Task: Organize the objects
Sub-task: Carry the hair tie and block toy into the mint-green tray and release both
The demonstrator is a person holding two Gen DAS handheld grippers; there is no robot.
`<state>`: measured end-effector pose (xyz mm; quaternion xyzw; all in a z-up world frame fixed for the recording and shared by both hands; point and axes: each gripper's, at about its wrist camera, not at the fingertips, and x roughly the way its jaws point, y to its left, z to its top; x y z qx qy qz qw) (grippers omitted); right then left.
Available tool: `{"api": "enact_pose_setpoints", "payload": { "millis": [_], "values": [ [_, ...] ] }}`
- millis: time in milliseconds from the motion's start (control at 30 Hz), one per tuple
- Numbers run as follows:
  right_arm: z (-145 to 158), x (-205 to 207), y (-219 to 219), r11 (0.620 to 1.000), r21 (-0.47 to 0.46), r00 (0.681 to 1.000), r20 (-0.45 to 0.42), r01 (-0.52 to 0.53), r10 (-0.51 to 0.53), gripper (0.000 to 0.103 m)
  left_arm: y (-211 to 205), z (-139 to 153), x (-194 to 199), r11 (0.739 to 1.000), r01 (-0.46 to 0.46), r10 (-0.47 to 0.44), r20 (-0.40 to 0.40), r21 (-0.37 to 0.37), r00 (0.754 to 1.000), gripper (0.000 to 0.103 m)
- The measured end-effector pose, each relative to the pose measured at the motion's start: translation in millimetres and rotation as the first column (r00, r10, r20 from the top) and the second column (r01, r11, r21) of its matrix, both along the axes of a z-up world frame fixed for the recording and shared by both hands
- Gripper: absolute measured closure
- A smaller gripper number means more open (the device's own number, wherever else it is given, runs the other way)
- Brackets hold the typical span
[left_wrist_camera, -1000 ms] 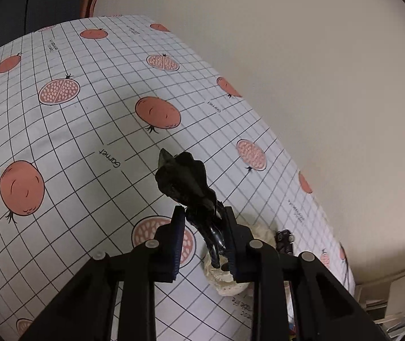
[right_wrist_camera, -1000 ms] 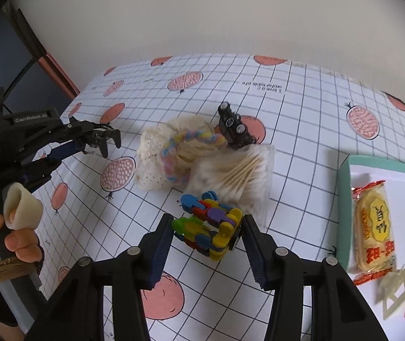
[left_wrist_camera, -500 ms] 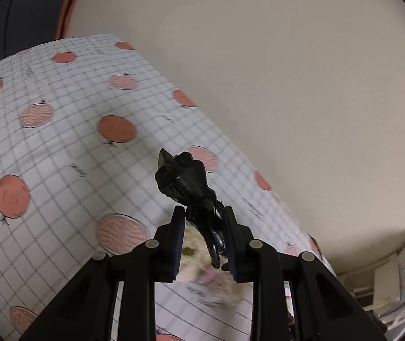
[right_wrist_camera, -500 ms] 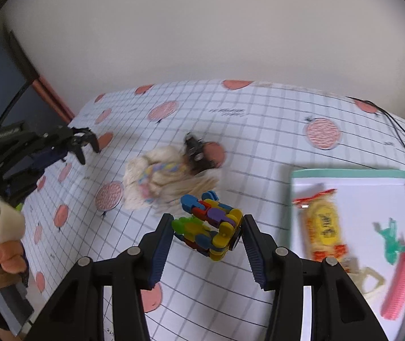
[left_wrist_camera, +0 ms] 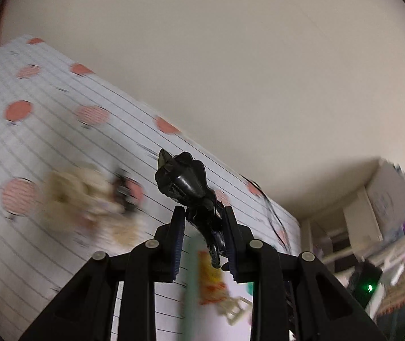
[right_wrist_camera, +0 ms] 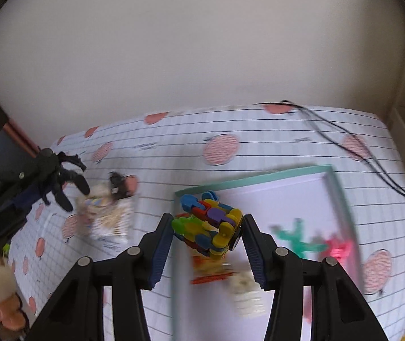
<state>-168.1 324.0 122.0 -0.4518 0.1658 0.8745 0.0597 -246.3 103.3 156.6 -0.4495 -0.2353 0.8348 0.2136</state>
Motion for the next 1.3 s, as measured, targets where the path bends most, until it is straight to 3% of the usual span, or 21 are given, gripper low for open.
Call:
{"api": "enact_pose_setpoints", "payload": {
  "millis": [200,500,700,1300],
  "values": [
    [-3,18,46,0.997,0.016,0.997,0.014,0.081,-0.081,0.051,66,-11,13,0.989,0.145,-0.145,0.004,-0.023,0.989,0.076],
    [-22,32,91,0.987,0.039,0.986,0.039,0.158,-0.159,0.051,128,-40,27,0.962,0.269,-0.268,0.023,-0.051,0.963,0.075],
    [-39,30,101,0.983,-0.002,0.983,0.035,0.182,-0.182,0.051,147,-68,23,0.957,0.279,-0.275,0.057,-0.082,0.96,0.075],
    [-72,11,107,0.981,0.051,0.979,0.066,0.188,-0.191,0.051,174,-109,21,0.934,0.33,-0.315,0.116,-0.141,0.942,0.075]
  ]
}}
